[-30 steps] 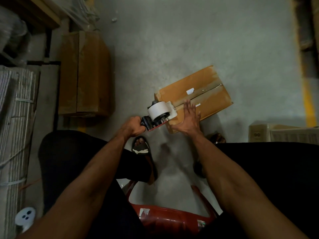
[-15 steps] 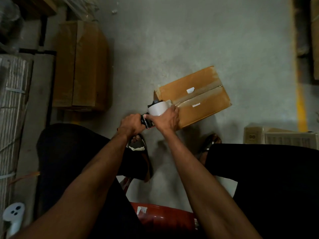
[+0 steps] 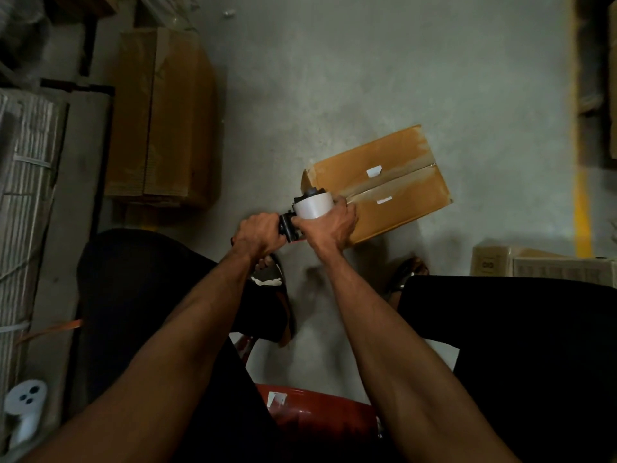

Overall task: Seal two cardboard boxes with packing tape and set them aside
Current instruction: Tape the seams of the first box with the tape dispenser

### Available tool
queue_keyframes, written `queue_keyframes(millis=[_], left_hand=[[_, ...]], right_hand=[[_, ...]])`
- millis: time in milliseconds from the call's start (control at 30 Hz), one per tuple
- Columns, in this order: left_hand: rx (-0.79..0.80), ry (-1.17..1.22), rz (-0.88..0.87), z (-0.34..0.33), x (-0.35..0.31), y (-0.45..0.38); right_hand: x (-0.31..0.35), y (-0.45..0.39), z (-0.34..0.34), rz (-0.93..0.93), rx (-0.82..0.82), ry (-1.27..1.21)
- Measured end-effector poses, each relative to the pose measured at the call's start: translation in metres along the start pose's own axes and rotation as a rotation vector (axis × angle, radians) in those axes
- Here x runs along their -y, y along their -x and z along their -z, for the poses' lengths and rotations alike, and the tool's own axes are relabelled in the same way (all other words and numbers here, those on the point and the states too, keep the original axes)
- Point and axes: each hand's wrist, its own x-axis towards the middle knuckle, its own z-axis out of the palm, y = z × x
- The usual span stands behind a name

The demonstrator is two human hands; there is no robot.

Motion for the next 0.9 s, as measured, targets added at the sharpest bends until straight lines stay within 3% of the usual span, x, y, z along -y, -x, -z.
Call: queue_keyframes(millis=[200,467,567,733,900], left_hand=[[-0.009,-0.210,-0.036,-0.003,0.006,-0.001],[-0.037,-0.258,0.081,0.001,0.033,-0.014],[-0.075,-0.137,0.189,-0.006,0.037,-0.023],[-0.086,0.342,0.307,-0.032,0.029,-0.048],[0.008,0.448,0.378,-0.057,0.028,-0.078]], right_hand=[[-0.014,0.007,-0.011,-0.081,0.080,-0.050],[-0.032,0.006,-0.005,0.117,0.174,-0.044],[-0.040,-0.012,0.004,0.231,0.182,0.060],[-0.034,-0.036,0.003,0.306,0.075,0.247],[-0.028,-0.053,-0.006,0.299,0.103,0.329]])
